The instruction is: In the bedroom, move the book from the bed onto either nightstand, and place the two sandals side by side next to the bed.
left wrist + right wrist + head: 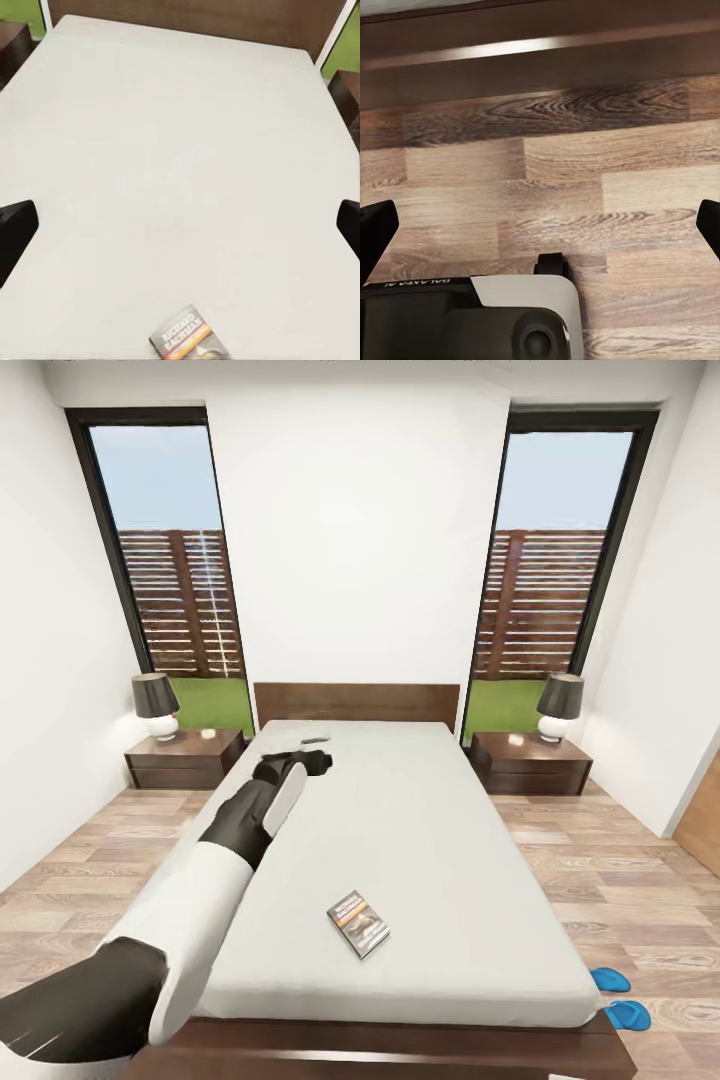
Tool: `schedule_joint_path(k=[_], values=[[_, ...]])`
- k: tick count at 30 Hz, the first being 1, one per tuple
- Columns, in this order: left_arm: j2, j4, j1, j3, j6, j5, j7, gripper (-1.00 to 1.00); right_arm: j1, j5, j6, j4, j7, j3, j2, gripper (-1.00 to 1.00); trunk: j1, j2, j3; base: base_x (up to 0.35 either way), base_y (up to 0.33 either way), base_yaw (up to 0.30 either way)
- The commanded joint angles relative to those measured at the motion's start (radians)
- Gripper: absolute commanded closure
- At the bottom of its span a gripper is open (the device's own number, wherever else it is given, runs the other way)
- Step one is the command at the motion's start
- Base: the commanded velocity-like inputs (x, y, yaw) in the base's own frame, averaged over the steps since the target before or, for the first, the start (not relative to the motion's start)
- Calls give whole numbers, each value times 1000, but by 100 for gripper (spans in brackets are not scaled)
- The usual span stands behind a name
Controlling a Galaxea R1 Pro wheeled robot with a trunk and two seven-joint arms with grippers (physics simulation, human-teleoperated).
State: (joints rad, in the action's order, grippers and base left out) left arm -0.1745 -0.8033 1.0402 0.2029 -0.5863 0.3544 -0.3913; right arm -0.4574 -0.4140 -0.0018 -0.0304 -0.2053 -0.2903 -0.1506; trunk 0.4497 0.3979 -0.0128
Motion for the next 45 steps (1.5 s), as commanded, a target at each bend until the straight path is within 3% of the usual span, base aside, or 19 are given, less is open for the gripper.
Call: schedule_joint_path(k=[1,2,6,11,25,31,36,39,45], values=[[0,101,1,-1,82,10,-18,-100,-1,-11,0,-2,-8,-7,0,-100,0,2,-1,0,0,0],[0,161,1,-3,132,12,-20,-100,-1,-11,0,-2,-9,-7,0,-100,0,2,-1,0,0,0],[0,260,1,-4,231,14,-22,-100,-1,-11,0,-3,-9,-7,0,-100,0,2,-2,0,0,0],[0,303,-1,-1,278,18,-22,-100,-1,-11,0,-3,-9,-7,0,-100,0,2,-7,0,0,0],[0,366,-6,3,283,74,-20,-100,-1,-11,3,-2,-13,-7,-8,-100,0,2,-29,0,0,0],[0,468,-7,3,287,74,1,-100,-1,-11,6,-2,-13,-6,-15,-100,0,2,-38,0,0,13],[0,509,-12,3,292,75,53,-100,-1,-11,7,-2,-13,-6,-36,-100,0,2,-46,0,0,55],[0,541,-15,4,297,73,118,-100,-1,-11,9,-2,-12,-6,-38,-100,0,2,-51,0,0,62],[0,562,-17,3,346,73,168,-100,-1,-11,9,-2,-9,-7,-39,-100,0,2,-60,0,0,64]])
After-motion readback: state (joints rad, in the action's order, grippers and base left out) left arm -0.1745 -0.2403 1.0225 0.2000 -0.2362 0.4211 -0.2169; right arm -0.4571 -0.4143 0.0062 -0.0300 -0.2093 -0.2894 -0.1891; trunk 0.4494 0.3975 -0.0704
